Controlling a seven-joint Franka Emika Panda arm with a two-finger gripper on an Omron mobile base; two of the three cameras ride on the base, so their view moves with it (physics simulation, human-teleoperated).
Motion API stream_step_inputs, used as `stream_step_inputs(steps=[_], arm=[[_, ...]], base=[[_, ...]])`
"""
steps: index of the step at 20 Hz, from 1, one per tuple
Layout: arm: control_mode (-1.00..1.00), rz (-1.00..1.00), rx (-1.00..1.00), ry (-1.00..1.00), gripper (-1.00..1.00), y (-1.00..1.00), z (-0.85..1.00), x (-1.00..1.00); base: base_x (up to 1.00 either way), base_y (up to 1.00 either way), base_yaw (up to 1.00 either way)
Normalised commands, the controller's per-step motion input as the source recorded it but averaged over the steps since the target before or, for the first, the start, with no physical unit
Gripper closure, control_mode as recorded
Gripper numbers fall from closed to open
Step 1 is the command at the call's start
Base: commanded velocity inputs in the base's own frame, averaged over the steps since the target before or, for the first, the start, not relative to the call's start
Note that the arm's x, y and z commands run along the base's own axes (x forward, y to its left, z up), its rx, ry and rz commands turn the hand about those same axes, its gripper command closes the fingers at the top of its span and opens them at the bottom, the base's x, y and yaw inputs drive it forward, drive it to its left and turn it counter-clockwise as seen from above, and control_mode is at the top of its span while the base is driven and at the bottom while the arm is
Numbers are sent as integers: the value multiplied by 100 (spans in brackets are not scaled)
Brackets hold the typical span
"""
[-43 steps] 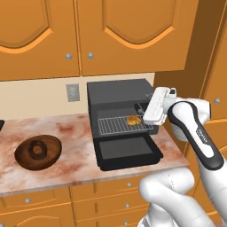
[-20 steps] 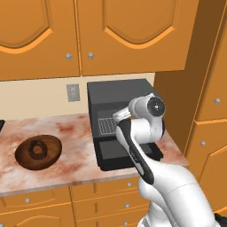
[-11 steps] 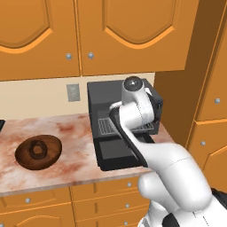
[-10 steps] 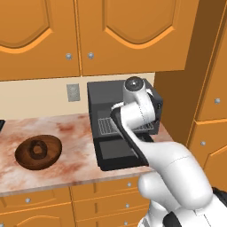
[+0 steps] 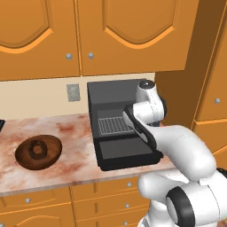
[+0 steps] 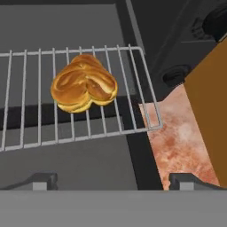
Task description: Pick up the heated bread from the toaster oven and place it in the bowl. Then move the bread bowl to the dining counter.
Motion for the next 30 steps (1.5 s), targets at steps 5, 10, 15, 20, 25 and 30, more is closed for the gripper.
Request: stream_step_inputs(steps=[5,10,15,20,25,30], arm=[[-100,-2,20,1,-100,-22,-40,20],[-100,-9,13,-5,-100,24,-20,26],[-100,-16,3,-5,-100,41,-15,42],[-100,-23,-1,-6,-100,25,-17,53],[-100,-23,0,-5,-100,4,-14,37],[-100,-19,0,-7,-100,0,-16,22]], base=[[0,0,0],[0,0,0],[0,0,0],[0,0,0],[0,0,0],[0,0,0]])
